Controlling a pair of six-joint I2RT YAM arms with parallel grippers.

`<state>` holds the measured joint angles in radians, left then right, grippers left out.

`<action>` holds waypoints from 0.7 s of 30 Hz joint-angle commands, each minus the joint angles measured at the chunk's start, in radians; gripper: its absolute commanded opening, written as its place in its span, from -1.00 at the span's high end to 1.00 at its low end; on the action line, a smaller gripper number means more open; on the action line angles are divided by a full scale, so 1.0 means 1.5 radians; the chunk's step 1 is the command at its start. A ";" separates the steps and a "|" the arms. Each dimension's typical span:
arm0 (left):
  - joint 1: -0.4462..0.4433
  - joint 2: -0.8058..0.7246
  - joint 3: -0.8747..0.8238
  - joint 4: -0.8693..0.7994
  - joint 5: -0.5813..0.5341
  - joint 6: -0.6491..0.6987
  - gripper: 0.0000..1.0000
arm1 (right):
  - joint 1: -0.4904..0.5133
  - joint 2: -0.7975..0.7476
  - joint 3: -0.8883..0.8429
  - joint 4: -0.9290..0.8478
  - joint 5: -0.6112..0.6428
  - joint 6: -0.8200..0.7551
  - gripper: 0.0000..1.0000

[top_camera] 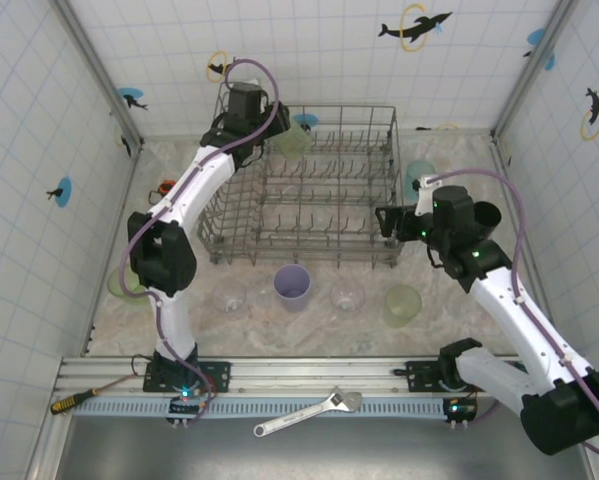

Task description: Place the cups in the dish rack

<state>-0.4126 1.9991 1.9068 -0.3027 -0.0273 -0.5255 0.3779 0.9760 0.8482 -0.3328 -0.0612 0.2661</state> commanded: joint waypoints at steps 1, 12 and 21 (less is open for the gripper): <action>-0.003 0.018 0.028 -0.006 -0.027 0.039 1.00 | -0.004 -0.012 -0.016 -0.024 0.012 -0.022 -0.99; -0.048 0.052 0.036 -0.004 -0.059 0.095 1.00 | -0.016 -0.034 -0.034 -0.052 0.019 -0.033 -0.99; -0.062 0.043 0.053 -0.001 -0.112 0.134 1.00 | -0.021 -0.042 -0.037 -0.037 0.006 -0.022 -0.99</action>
<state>-0.5022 2.0773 1.9324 -0.3153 -0.1497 -0.3653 0.3515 0.9287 0.8028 -0.4011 -0.0444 0.2283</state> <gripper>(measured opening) 0.672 0.995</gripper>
